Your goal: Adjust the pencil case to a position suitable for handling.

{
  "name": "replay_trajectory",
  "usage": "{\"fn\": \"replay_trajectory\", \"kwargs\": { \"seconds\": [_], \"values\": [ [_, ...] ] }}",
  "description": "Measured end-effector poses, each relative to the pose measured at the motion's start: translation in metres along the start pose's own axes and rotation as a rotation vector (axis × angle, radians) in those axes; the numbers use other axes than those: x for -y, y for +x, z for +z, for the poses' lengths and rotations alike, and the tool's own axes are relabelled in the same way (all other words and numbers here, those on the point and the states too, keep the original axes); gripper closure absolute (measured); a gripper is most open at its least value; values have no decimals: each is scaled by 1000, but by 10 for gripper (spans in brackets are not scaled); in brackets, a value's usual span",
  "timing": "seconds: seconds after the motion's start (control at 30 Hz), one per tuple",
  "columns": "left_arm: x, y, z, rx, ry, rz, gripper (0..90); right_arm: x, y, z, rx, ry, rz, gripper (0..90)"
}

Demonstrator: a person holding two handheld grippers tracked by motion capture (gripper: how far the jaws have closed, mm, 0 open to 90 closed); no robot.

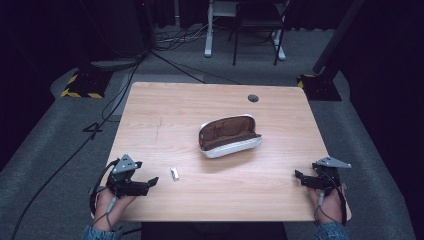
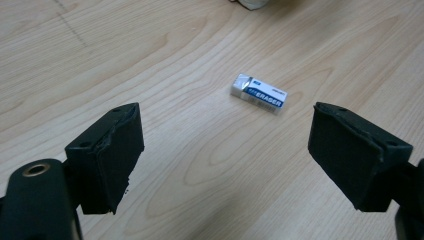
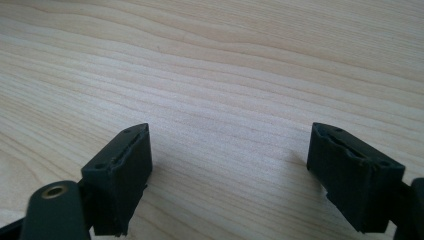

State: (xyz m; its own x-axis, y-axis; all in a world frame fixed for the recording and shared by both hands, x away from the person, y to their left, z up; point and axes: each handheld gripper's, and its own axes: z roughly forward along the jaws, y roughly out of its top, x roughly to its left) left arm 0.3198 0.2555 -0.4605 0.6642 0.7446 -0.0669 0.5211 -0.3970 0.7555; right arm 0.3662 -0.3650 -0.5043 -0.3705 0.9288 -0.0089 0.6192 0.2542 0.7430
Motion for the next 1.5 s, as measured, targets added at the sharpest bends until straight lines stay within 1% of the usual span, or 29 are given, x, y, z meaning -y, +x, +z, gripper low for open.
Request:
{"fn": "replay_trajectory", "kwargs": {
  "seconds": [0.07,0.1,0.2,0.33,0.43,0.5,0.53,0.67,0.73,0.77,0.83,0.87,0.9,0.97,1.0,1.03,1.07,1.1,1.2,1.27,1.37,1.43,1.47,1.5],
  "values": [
    [-3,-5,4,8,4,8,153,0,0,0,0,0,0,185],
    [-4,-7,6,4,4,23,154,0,0,0,0,1,1,184],
    [-8,-13,12,12,-6,25,156,0,0,0,1,1,1,183],
    [-11,-18,21,26,1,41,156,0,0,0,3,0,0,180],
    [-13,-21,27,36,6,44,156,0,0,0,3,1,1,180],
    [-14,-23,32,28,9,56,156,0,0,0,3,0,1,180],
    [-14,-23,34,22,9,60,157,0,0,0,2,0,0,180],
    [-15,-22,44,34,29,59,158,0,0,0,2,0,-1,180],
    [-16,-23,50,41,41,67,159,0,0,0,2,0,-1,180],
    [-16,-23,50,41,41,67,160,0,0,0,2,0,-1,180],
    [-18,-25,57,46,58,88,168,0,0,0,3,-1,-1,180],
    [-18,-27,62,46,73,82,177,0,0,0,3,0,0,180],
    [-18,-27,62,46,73,82,182,0,0,0,3,0,0,180],
    [-19,-26,68,45,92,84,187,0,0,0,3,-1,0,180],
    [-19,-26,72,54,104,85,197,0,0,0,3,-1,0,180],
    [-18,-26,73,56,109,71,201,0,0,0,4,0,1,181],
    [-18,-26,73,56,109,71,204,0,0,0,3,-1,1,180],
    [-19,-25,77,63,113,76,205,0,0,0,4,-1,1,180],
    [-19,-25,80,62,120,78,212,0,0,0,4,0,1,180],
    [-19,-24,83,73,119,75,212,0,0,0,4,0,1,180],
    [-20,-24,85,75,120,74,222,0,0,0,4,0,1,180],
    [-20,-24,85,71,117,77,240,0,0,0,3,1,1,180],
    [-20,-24,85,67,116,91,256,0,0,0,4,0,2,181],
    [-20,-25,85,63,116,89,271,0,0,0,3,1,2,180]
  ]
}}
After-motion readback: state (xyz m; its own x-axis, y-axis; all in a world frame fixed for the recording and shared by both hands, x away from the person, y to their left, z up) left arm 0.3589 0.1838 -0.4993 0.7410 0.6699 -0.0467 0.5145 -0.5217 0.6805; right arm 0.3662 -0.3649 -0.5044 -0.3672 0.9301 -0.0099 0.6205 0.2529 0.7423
